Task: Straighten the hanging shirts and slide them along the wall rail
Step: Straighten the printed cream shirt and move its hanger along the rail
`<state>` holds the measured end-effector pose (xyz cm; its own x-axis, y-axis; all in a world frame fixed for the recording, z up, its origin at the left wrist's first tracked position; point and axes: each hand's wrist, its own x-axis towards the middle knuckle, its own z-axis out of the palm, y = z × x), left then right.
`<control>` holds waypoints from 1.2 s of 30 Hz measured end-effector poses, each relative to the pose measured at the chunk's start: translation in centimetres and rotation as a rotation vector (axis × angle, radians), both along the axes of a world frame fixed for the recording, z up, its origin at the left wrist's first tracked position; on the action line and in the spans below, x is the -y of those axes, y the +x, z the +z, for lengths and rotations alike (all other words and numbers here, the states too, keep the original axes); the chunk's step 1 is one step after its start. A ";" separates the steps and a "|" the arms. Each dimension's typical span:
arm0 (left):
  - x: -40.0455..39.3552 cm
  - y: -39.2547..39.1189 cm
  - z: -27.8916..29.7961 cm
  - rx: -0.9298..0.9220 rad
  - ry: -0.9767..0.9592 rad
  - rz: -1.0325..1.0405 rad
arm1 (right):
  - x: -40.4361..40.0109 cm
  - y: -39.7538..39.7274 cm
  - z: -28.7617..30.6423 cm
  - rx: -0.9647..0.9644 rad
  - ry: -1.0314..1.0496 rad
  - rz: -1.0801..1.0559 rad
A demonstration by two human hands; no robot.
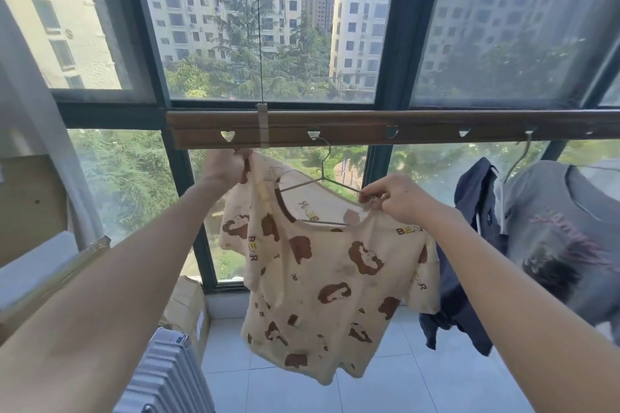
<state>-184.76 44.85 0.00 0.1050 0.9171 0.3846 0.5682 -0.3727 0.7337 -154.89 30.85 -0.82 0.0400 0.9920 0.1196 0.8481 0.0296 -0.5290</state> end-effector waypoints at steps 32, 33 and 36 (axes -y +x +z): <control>-0.6 0.0 -5.5 -0.521 0.450 -0.275 | 0.6 -0.2 -1.4 -0.059 0.069 -0.047; -0.3 0.5 -5.2 -0.502 0.466 -0.298 | 0.6 -0.3 -1.4 -0.068 0.062 -0.041; 0.3 1.6 -4.6 -0.446 0.399 -0.253 | 0.5 -0.4 -1.2 -0.066 0.059 -0.036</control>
